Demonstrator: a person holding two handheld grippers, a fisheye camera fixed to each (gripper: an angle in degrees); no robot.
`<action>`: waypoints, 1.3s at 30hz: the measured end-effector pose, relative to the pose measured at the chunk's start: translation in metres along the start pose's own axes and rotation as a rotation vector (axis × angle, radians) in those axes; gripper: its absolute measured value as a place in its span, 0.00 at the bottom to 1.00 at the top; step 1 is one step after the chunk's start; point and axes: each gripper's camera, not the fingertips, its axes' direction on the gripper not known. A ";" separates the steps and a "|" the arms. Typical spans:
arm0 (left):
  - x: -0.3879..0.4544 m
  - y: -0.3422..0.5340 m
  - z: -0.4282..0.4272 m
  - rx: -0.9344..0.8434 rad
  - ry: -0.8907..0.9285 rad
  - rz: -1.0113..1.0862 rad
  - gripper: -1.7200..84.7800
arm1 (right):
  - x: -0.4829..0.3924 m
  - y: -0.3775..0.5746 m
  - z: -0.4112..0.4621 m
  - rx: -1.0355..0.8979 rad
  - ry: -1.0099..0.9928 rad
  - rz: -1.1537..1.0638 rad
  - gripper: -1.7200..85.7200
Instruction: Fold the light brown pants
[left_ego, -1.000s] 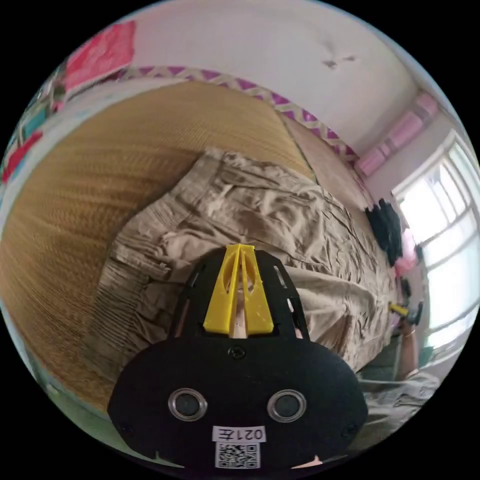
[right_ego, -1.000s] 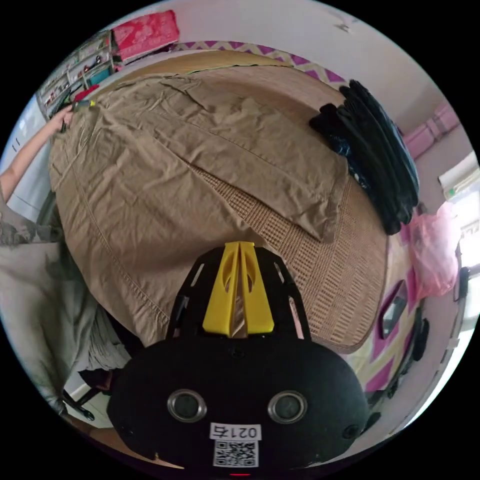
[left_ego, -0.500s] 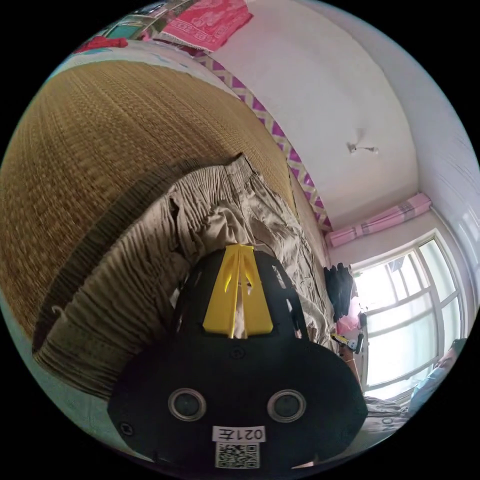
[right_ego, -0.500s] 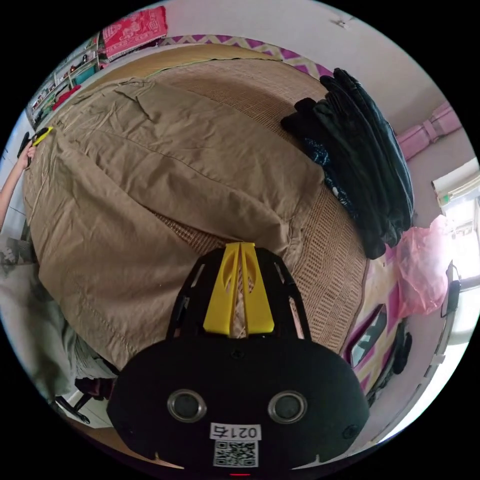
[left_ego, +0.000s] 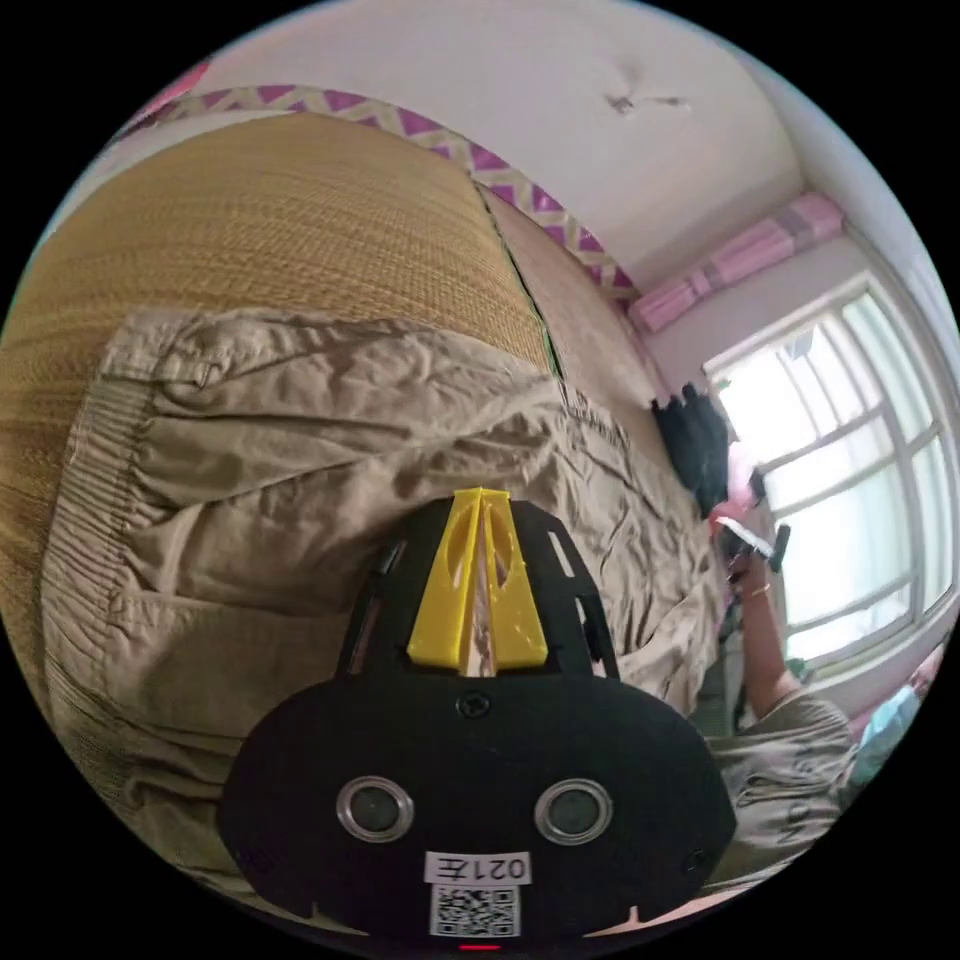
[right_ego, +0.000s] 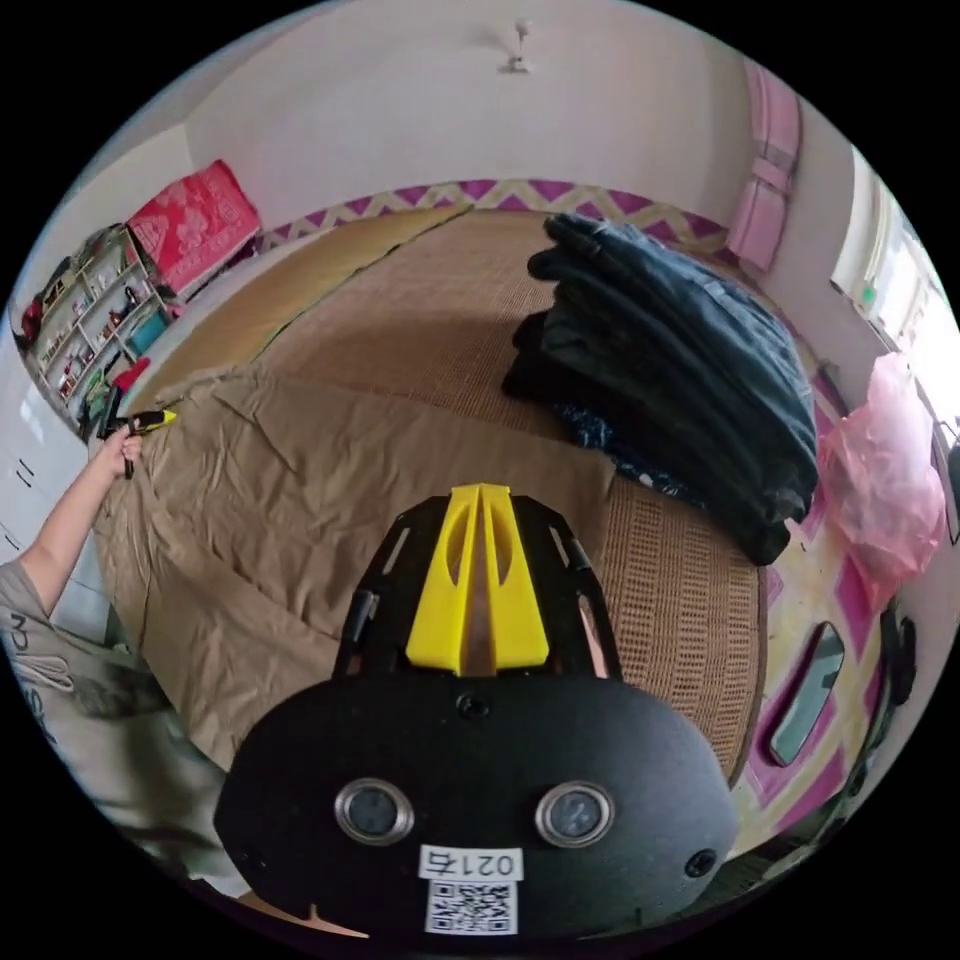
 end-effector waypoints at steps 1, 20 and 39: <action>-0.009 -0.006 0.004 0.005 0.056 -0.028 0.01 | -0.005 -0.004 0.008 -0.027 0.012 -0.025 0.01; 0.063 -0.036 -0.052 0.219 0.170 -0.042 0.01 | -0.112 -0.045 0.003 -0.054 -0.140 -0.183 0.01; 0.349 0.104 -0.020 -0.106 -0.036 0.195 0.01 | -0.095 0.131 -0.123 -0.231 -0.054 -0.125 0.01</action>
